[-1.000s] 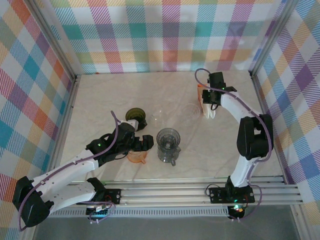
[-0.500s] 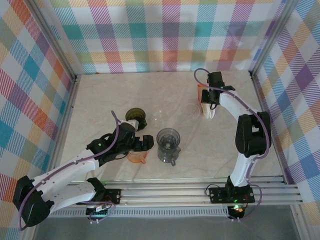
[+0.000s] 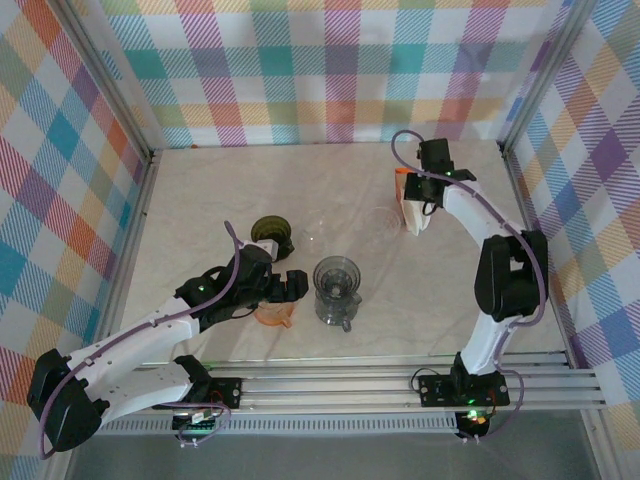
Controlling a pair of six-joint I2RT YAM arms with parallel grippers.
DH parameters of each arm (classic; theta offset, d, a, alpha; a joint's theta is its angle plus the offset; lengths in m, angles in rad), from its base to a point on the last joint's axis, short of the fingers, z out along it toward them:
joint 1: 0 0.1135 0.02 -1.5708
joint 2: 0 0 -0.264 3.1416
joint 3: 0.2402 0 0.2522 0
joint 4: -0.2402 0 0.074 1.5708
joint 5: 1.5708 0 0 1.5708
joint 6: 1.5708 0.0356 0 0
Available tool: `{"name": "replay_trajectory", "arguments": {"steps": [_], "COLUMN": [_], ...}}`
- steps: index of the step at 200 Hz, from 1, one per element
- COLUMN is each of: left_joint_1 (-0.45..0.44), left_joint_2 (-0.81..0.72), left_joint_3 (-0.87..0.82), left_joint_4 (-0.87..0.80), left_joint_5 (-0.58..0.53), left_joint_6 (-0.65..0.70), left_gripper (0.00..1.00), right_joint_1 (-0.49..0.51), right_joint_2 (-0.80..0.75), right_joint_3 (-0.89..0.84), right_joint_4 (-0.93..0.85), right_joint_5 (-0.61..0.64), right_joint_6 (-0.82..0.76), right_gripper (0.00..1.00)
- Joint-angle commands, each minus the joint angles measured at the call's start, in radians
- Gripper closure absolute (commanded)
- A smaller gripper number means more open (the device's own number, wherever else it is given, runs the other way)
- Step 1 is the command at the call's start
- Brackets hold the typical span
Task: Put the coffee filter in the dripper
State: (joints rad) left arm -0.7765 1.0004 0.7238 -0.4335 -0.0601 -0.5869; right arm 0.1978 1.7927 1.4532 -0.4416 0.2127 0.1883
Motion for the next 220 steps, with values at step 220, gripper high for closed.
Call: {"name": "replay_trajectory", "arguments": {"steps": [220], "left_joint_1": [-0.007], "left_joint_2": [-0.184], "left_joint_3": [0.107], "left_joint_4": [-0.22], "left_joint_5": [0.001], "left_joint_6": [-0.004], "left_gripper": [0.0], "right_joint_1": [0.515], "right_joint_2": [-0.659], "right_joint_3": [0.053], "right_joint_4": [-0.721], "right_joint_5": [-0.251], "right_joint_6": [0.09], "right_gripper": [1.0]}}
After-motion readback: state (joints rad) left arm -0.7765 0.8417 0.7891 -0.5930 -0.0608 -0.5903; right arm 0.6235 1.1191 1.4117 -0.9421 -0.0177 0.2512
